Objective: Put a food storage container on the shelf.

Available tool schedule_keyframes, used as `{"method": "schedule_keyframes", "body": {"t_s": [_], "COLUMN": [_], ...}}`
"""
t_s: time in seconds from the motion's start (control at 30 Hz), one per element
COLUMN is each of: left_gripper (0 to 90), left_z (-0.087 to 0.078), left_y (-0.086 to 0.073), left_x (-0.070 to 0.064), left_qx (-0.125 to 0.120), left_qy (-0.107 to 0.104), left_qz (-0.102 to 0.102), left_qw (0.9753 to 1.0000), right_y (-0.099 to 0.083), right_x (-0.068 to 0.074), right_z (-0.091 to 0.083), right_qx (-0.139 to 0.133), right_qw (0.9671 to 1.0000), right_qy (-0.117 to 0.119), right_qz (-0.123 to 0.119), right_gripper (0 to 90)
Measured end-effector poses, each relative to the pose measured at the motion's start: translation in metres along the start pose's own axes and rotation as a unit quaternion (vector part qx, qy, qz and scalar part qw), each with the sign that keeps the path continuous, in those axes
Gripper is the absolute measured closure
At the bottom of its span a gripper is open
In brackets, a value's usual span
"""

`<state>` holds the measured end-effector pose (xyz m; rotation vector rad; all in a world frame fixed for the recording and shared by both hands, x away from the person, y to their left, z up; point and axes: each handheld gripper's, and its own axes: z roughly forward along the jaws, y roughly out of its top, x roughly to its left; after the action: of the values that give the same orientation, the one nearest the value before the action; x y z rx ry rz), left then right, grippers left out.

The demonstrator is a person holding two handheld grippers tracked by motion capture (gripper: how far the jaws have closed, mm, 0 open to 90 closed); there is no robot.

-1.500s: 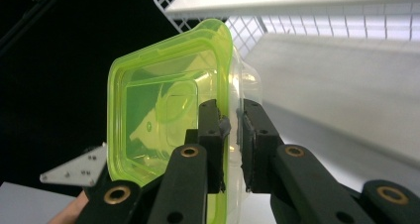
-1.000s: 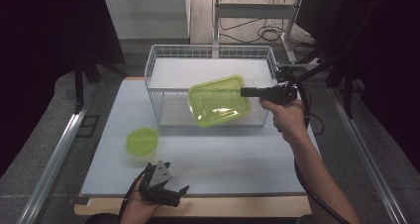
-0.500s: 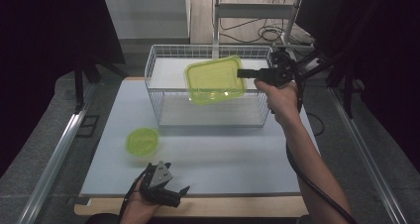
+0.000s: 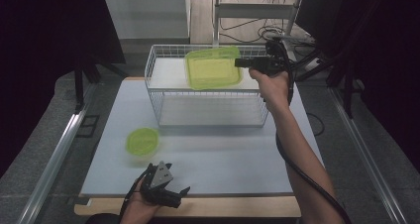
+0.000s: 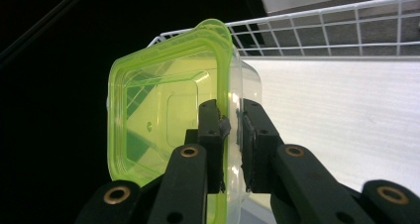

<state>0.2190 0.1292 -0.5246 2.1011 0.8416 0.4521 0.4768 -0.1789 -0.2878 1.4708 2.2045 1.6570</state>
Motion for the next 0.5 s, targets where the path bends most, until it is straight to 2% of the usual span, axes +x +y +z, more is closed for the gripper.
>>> {"method": "schedule_keyframes", "body": {"t_s": [0.13, 0.47, 0.5], "left_gripper": [4.1, 4.1, 4.1], "left_z": [0.001, 0.0, 0.001], "left_y": [0.0, 0.0, 0.0], "left_x": [-0.001, -0.001, -0.001], "left_qx": [0.002, 0.003, 0.003], "left_qy": [-0.001, -0.003, -0.003], "left_qz": [0.003, 0.005, 0.005], "left_qw": [1.0, 1.0, 1.0], "right_y": [0.002, 0.003, 0.002], "right_x": [-0.005, -0.007, -0.006], "right_z": [0.008, 0.016, 0.017], "right_qx": [-0.005, -0.001, -0.002], "right_qw": [0.9999, 0.9994, 0.9991], "right_qy": [-0.009, -0.033, -0.043], "right_qz": [0.009, 0.005, 0.003], "right_gripper": [80.4, 79.5, 78.5]}}
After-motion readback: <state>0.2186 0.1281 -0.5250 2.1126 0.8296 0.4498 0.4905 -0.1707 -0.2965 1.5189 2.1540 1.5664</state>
